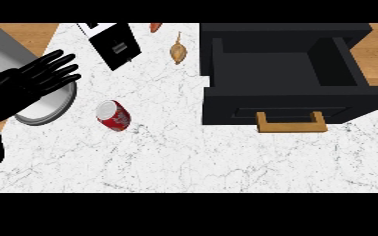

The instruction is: Pick up the can, place it into the drawer and close the drawer

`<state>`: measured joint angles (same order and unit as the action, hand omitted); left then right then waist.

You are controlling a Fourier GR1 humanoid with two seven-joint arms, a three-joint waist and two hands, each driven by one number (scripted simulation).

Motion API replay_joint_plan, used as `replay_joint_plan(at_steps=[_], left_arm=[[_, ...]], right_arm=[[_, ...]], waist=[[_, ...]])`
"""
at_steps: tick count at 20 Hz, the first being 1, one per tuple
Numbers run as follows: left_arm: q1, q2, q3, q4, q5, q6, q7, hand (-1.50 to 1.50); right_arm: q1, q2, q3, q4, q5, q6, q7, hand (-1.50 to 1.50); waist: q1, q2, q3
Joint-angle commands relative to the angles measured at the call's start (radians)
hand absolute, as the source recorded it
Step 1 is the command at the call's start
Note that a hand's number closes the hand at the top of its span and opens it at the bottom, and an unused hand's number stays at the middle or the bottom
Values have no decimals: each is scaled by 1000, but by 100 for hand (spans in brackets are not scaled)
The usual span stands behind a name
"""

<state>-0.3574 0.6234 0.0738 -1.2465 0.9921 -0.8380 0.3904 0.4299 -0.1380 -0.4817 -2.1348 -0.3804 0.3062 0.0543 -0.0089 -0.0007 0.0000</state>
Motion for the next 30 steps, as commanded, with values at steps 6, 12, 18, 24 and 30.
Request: replay_joint_plan(at_steps=[6,12,18,24,30], left_arm=[[-7,-123,26,68,-266,-47,-109,-150],[-8,-193,51,183,-448,-71,-246,-150],[-60,-229,63,372,-691,-51,-459,-150],[-105,-195,79,512,-810,-41,-624,-150],[-182,-212,52,705,-945,17,-796,-150]], right_arm=[[-13,26,-25,-76,-10,17,78,-150],[8,81,-34,-67,30,63,37,-150],[-11,41,-102,-9,-32,110,40,-150],[-32,22,-143,-33,-88,118,100,-150],[-83,-14,-174,-19,-97,113,122,-150]], waist=[[0,1,-1],[-2,3,-1],[-9,5,-1],[-6,4,-1],[-10,6,-2]])
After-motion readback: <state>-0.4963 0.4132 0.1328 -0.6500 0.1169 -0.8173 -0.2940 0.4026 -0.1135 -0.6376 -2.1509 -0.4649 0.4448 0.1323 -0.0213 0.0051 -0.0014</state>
